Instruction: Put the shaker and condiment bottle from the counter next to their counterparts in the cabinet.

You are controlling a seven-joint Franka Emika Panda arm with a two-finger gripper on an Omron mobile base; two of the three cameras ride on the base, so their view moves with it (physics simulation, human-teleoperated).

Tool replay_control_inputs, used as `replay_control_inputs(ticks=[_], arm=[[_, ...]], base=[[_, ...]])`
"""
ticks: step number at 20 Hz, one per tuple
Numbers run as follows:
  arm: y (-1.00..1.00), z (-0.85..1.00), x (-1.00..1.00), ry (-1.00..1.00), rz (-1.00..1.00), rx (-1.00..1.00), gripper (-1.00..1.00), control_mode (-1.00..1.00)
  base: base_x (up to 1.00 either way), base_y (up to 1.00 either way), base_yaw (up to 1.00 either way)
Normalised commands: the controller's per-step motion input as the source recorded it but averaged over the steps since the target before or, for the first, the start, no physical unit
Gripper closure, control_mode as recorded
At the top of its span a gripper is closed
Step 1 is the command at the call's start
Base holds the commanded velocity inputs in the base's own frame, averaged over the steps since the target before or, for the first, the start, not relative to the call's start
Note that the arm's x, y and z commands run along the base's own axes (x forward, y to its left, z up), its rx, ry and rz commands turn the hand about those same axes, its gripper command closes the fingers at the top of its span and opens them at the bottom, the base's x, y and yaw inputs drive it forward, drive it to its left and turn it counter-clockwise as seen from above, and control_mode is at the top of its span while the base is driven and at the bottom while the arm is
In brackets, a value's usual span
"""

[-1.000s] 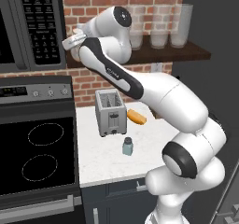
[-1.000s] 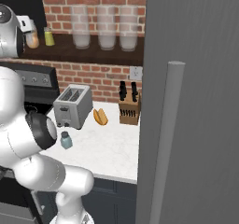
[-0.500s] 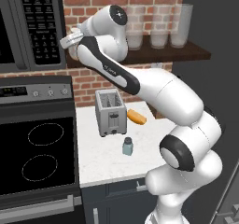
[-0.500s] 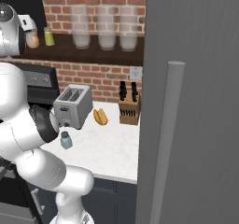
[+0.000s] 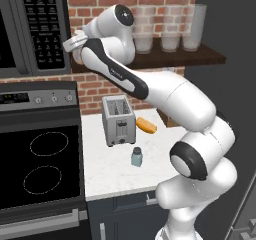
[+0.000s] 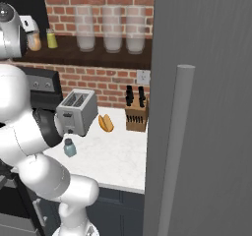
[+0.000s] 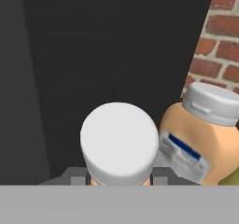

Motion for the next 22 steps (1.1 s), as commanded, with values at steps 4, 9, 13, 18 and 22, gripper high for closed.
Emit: replay_control_inputs(ticks=[4, 9, 13, 18, 22], arm=[[0.06, -0.32, 0.21, 0.0, 0.0, 0.0, 1.0, -1.0], [0.04, -0.27, 0.26, 0.0, 0.0, 0.0, 1.0, -1.0], [0.04, -0.33, 0.29, -0.03, 0.0, 0.0, 1.0, -1.0], [0.04, -0.46, 0.23, -0.12, 0.0, 0.0, 1.0, -1.0], [0.03, -0.35, 0.02, -0.03, 0.0, 0.0, -1.0, -1.0]], base=[[0.0, 0.0, 0.0], [0.0, 0.0, 0.0], [0.0, 0.0, 0.0], [0.0, 0.0, 0.0], [0.0, 0.0, 0.0]])
